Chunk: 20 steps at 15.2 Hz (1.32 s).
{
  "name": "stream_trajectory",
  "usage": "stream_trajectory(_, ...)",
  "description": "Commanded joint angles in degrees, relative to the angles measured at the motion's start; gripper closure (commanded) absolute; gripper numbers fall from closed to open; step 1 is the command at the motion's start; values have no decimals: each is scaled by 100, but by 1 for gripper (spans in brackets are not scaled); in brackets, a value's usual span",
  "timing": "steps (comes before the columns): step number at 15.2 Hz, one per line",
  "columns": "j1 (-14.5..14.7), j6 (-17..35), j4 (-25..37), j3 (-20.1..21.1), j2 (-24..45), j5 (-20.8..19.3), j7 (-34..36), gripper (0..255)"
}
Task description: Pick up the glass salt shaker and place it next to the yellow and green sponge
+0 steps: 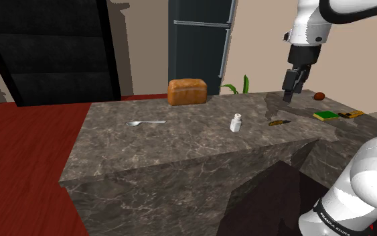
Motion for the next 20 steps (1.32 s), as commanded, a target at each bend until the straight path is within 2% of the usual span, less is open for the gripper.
stream_trajectory(1,0,0,0,0,0,0,0,0)
stream_trajectory(10,-122,1943,-293,-183,1365,-245,87,0)
stream_trajectory(20,-268,3778,204,-360,3374,-463,211,0)
